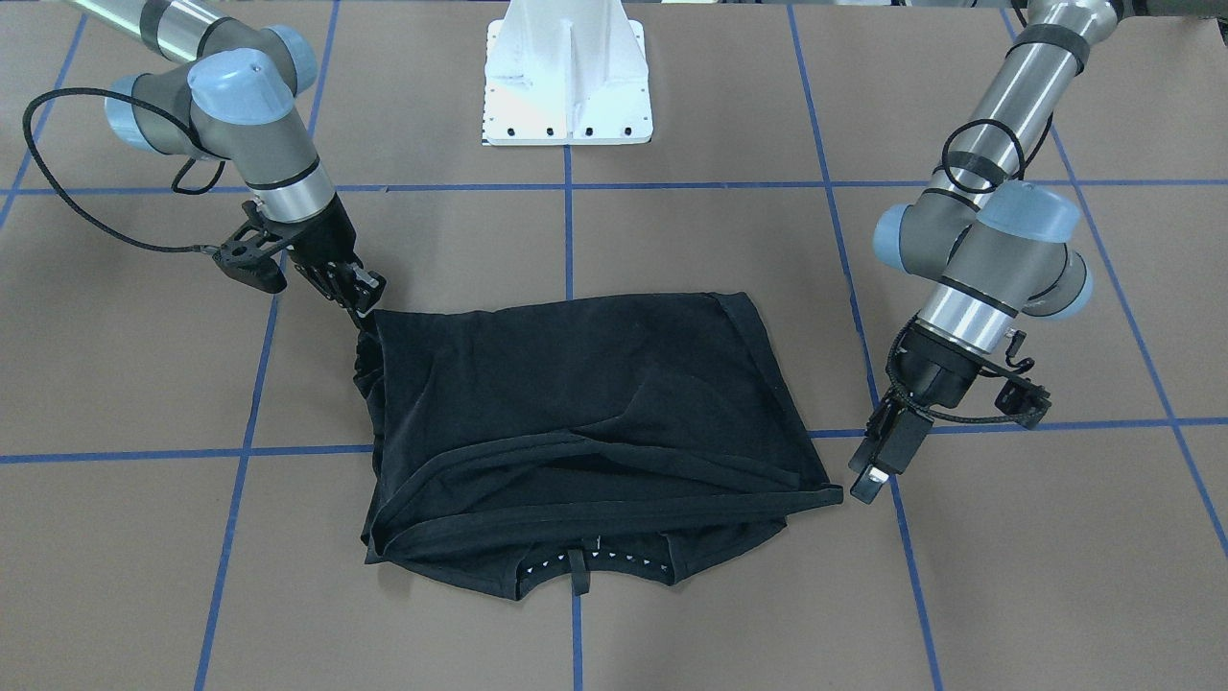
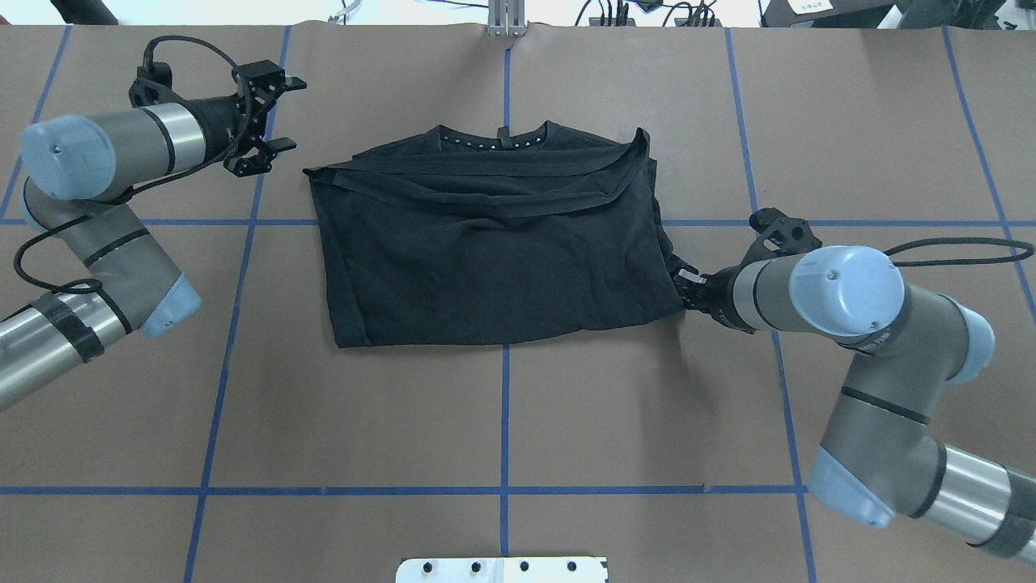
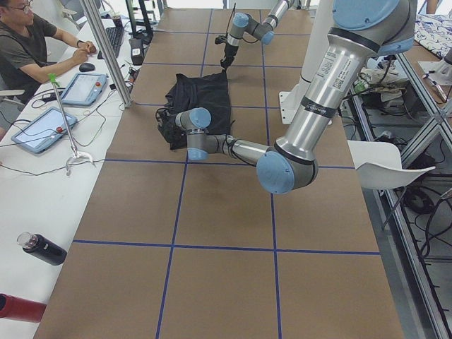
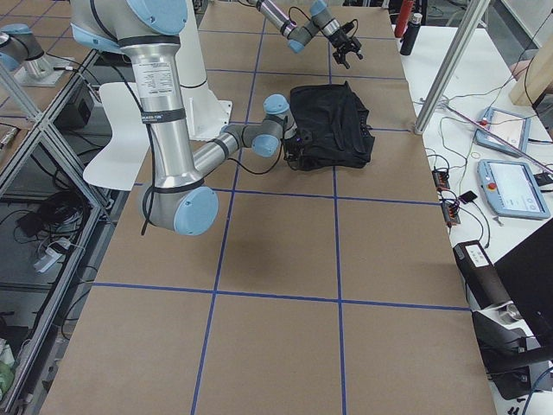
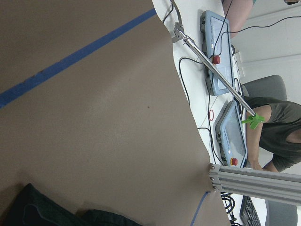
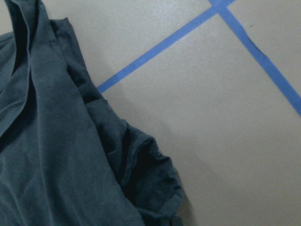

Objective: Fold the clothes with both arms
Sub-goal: 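Grasp the side edge of the folded shirt with the right gripper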

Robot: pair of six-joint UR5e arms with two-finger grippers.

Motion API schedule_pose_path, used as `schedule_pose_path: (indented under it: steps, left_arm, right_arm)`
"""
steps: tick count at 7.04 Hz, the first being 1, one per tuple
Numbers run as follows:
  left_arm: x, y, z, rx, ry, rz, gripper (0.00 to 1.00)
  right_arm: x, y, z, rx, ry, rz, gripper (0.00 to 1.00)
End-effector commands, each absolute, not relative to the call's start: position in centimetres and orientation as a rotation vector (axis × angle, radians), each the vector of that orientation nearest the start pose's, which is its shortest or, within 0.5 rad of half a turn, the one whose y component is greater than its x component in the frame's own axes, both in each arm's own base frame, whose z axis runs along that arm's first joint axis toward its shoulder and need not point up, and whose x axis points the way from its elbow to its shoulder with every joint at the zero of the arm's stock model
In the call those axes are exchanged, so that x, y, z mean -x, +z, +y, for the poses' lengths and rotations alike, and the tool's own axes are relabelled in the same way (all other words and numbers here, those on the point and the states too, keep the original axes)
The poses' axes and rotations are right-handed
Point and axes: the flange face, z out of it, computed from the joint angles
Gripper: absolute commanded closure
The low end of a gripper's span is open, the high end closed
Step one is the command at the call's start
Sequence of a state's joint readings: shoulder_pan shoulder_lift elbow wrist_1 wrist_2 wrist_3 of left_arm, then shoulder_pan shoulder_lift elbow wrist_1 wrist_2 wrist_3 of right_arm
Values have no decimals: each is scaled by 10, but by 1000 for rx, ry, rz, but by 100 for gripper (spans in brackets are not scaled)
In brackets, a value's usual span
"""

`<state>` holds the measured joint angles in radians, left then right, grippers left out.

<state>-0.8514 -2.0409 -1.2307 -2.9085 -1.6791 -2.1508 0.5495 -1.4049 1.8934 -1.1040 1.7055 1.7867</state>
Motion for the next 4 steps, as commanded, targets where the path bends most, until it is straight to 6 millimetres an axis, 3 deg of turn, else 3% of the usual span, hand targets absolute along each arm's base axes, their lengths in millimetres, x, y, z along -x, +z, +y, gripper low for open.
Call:
schedule_pose_path:
  steps: [1, 2, 4]
  left_arm:
    - [-360, 390, -596, -117, -1052, 1588, 0]
    - [-355, 370, -589, -120, -1030, 1627, 0]
    - [-354, 349, -579, -79, -971, 1664, 0]
  right_arm:
    - [345, 339, -339, 108, 686, -1072, 100]
    - [351, 316, -313, 356, 744, -1098, 100]
    - [376, 281, -240, 659, 592, -1059, 100]
